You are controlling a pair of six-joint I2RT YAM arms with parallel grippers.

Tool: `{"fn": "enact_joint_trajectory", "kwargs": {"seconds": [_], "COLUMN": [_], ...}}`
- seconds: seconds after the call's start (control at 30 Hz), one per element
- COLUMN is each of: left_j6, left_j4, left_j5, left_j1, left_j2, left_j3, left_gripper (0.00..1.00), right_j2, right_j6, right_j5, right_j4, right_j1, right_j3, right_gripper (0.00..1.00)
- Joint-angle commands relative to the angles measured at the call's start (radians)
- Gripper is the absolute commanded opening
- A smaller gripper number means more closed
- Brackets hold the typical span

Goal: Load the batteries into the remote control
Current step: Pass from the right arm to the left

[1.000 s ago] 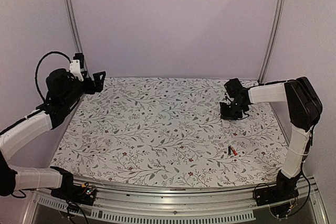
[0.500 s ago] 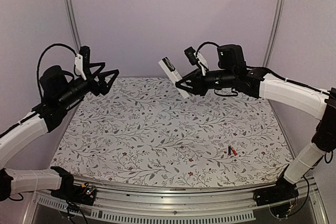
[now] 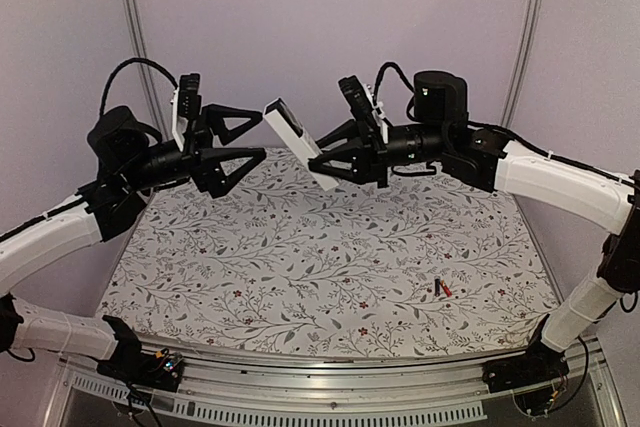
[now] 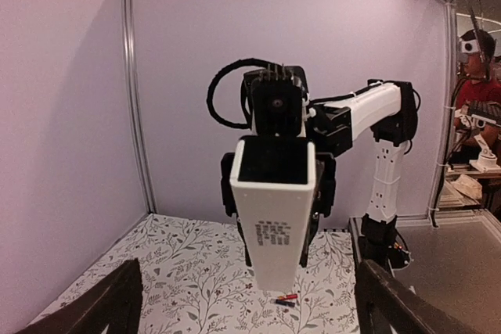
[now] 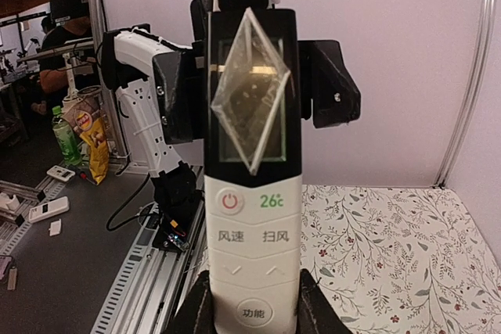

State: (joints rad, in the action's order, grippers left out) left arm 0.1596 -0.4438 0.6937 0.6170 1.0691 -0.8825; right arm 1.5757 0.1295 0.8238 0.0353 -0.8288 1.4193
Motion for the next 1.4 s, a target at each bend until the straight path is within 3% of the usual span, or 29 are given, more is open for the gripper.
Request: {"fn": "enact_joint_trajectory", "kwargs": {"seconds": [0.0,0.37,0.57,0.8,0.9,1.0,1.07,1.17,1.37], "left_j6": [0.040,0.009,-0.005,0.016,0.066,0.139,0.181,0.234,0.284], "left_j4": [0.002,0.010,0.025,0.055,0.102,0.163,0.180,0.167,0.153], "left_j5": [0.064,0.061,0.016,-0.073,-0.214,-0.387,-0.457,-0.472,-0.500], "left_j1": [0.037,0.121,0.151,0.166,0.166,0.165,0.165,0.165,0.166], "left_j2": [0.073,0.107,0.105,0.087,0.085,0.083,0.078,0.070,0.063], "left_j3": [-0.080,-0.105,-0.117,-0.121,-0.134,-0.148,-0.148,-0.133,-0.121], "left_gripper": [0.92,0.71,0.50,0.00,0.00,0.00,0.00,0.00,0.00], "right_j2": [0.010,0.017,0.025,0.022,0.015,-0.002,-0.017,-0.027,-0.003], "right_j6": [0.042,0.062,0.064,0.067,0.058,0.044,0.034,0.039,0.126], "right_j5": [0.054,0.020,0.018,-0.001,-0.073,-0.187,-0.269,-0.383,-0.618], "right_j4": [0.025,0.014,0.008,0.009,0.017,0.030,0.048,0.078,0.135], "right_j1": [-0.021,-0.029,-0.029,-0.029,-0.029,-0.029,-0.031,-0.060,-0.153], "right_j3": [0.031,0.033,0.033,0.033,0.031,0.020,0.003,-0.021,-0.042], "right_gripper": [0.00,0.00,0.00,0.01,0.21,0.48,0.57,0.67,0.71]}}
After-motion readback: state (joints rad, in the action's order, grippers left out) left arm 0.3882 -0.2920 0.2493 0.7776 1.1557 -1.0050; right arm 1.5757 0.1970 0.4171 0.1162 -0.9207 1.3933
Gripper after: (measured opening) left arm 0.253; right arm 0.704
